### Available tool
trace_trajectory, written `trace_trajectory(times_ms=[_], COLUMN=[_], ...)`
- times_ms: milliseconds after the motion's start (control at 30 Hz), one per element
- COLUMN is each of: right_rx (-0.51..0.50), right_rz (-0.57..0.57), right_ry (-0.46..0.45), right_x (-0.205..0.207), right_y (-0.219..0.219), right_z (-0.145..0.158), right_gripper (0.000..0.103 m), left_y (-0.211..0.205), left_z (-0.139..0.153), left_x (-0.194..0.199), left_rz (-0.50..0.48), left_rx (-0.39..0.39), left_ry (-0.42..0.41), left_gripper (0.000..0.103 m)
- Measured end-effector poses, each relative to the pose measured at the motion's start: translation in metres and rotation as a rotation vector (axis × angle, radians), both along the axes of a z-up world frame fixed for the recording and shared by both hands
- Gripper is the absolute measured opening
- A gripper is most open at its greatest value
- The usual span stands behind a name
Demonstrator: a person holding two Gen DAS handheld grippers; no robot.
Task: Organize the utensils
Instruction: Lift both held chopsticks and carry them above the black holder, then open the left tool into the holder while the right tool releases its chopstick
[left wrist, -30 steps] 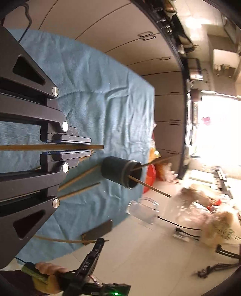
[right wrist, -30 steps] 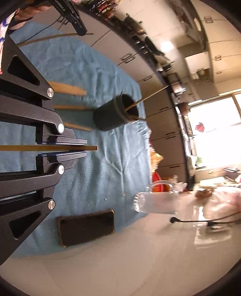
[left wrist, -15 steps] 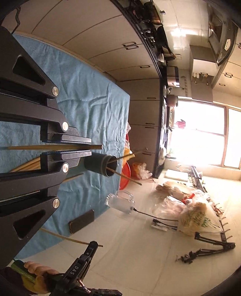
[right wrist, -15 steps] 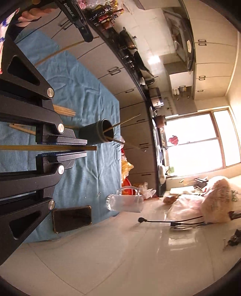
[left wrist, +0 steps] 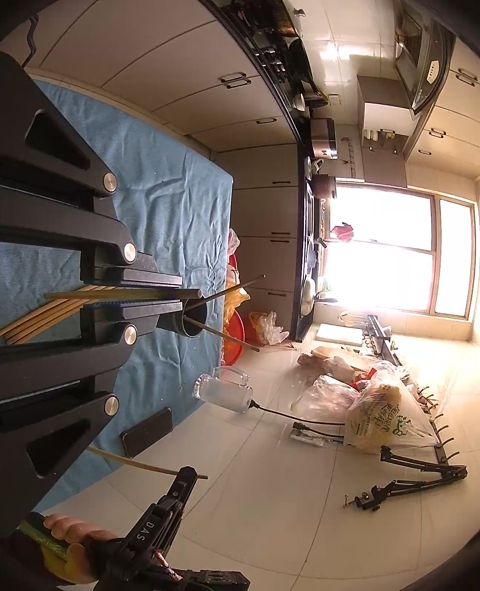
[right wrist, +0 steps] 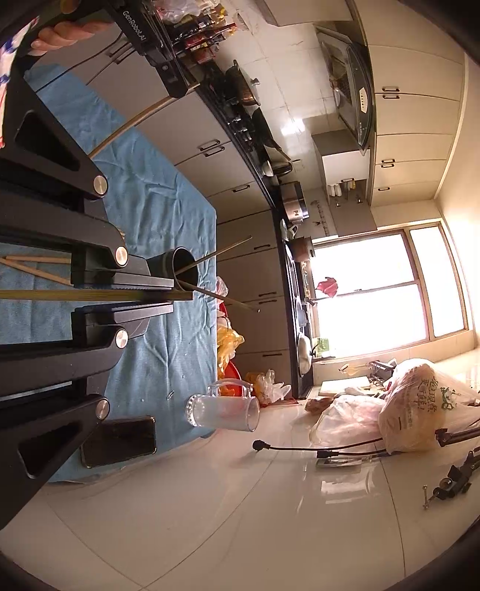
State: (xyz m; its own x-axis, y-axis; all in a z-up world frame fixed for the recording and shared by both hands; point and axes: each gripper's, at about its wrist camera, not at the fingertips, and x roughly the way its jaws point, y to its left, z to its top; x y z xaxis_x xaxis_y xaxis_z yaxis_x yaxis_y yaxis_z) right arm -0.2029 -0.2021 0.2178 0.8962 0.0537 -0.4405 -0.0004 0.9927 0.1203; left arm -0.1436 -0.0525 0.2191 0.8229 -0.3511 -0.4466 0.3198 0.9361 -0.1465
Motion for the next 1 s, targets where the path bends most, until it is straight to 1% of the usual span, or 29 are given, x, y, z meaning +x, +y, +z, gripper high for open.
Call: trace_trajectory(times_ms=[300,567,667,800,1000], right_rx=[0.005,0.015,0.044,0.089,0.17], right_rz=[0.011,0.021,0.027,0.026,0.006], right_ry=[-0.035,-0.088,-0.108,-0.114,-0.119], right_x=[0.02,0.046,0.064,0.094,0.141], right_y=[0.0,0.002,0.0,-0.001,-0.008], right_z=[0.017,0.044,0.06,0.075,0.081], right_gripper=[0.005,0.005,0.006,0.006,0.006], left_y=[0.0,0.005,0.004,0.002,-0.014], left_z=[0.015,0.03,0.037,0.05,0.058], left_x=[0.023,0.063,0.083,0.113,0.157], left_rz=[-0.014,-0.001,0.002,-0.012,-0.018], left_rx=[-0.03,-0.067,-0.078,-0.116,-0.147], left_ry=[-0.005,0.002,0.008,0.016,0.026], left_gripper=[0.005,0.005,0.005,0.005,0.005])
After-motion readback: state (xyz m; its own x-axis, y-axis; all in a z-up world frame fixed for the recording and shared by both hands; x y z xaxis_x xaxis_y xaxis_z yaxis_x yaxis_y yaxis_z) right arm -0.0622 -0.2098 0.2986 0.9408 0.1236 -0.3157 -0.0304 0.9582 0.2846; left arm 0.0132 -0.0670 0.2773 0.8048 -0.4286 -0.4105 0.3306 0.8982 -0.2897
